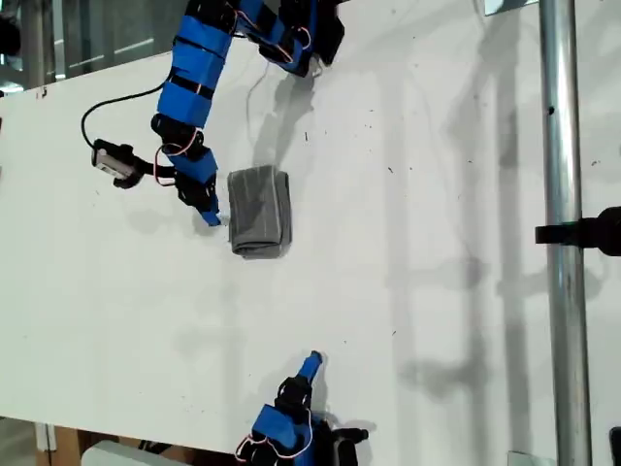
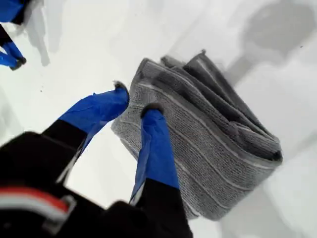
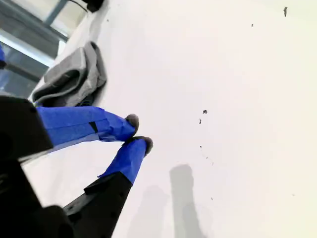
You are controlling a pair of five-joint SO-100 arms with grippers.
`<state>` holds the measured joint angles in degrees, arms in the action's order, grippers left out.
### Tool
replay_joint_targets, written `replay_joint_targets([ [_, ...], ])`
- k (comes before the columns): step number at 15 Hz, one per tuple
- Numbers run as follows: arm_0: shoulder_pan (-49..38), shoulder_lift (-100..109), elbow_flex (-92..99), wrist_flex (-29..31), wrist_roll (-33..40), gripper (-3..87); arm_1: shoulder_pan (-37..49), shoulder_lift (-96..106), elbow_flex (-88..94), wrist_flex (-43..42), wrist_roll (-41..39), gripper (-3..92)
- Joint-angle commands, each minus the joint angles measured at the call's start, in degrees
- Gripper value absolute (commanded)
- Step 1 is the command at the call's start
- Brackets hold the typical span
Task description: Grasp corners of a towel and fold twice.
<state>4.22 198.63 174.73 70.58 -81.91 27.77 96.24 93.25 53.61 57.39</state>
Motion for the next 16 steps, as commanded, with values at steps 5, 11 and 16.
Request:
replay_joint_targets([
  [5, -0.7, 0.4, 3.8, -1.1, -0.6, 6.2, 5.4, 48.1, 35.0, 16.8, 2.0, -0.2],
  [11, -0.3, 0.4, 3.9, 3.5, 11.3, 5.5, 3.6, 91.3, 67.9, 25.9, 12.7, -0.3],
  [16, 0.5, 0.4, 3.9, 3.5, 25.9, 5.4, 2.6, 91.8, 72.4, 29.7, 30.7, 2.4],
])
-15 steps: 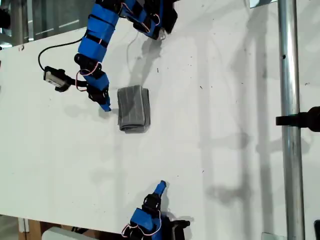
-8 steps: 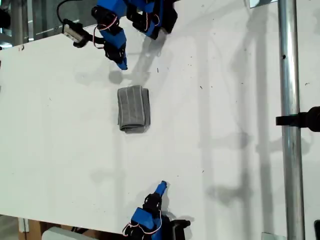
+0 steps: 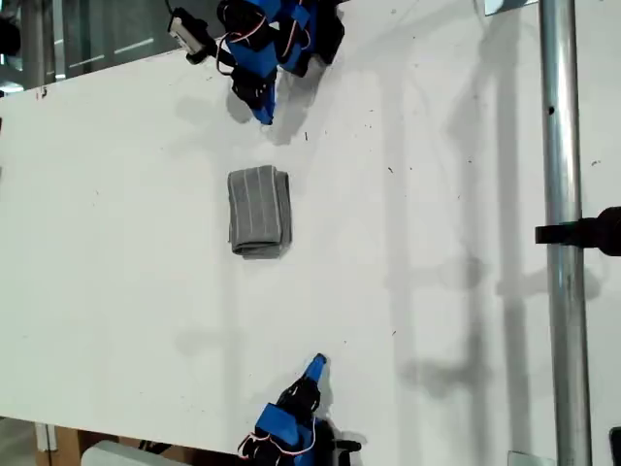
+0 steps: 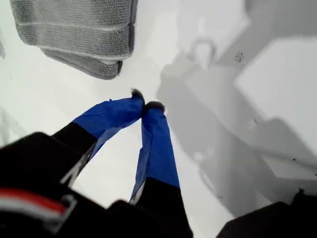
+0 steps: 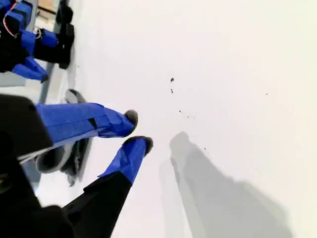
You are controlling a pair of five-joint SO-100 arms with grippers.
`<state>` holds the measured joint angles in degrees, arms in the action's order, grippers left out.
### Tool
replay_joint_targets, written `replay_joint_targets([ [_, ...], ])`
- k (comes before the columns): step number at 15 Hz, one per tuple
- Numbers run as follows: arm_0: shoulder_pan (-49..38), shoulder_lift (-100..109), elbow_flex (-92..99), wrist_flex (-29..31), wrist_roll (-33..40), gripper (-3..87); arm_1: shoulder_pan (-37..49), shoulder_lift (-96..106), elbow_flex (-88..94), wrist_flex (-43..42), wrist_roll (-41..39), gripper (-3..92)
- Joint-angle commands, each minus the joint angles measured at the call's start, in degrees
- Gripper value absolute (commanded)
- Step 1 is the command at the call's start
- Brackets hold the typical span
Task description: Grasp corners of a towel and fold twice.
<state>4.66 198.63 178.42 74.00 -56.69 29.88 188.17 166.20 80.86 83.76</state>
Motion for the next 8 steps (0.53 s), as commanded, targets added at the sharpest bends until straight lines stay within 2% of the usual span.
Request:
replay_joint_targets([
  [1, 0.1, 0.4, 0.2, 0.1, 0.7, 5.4, 1.1, 0.0, -0.5, 3.0, 1.9, 3.3],
  [8, 0.1, 0.4, 0.2, 0.1, 0.7, 5.4, 0.6, 0.0, -0.5, 3.0, 1.9, 4.4],
])
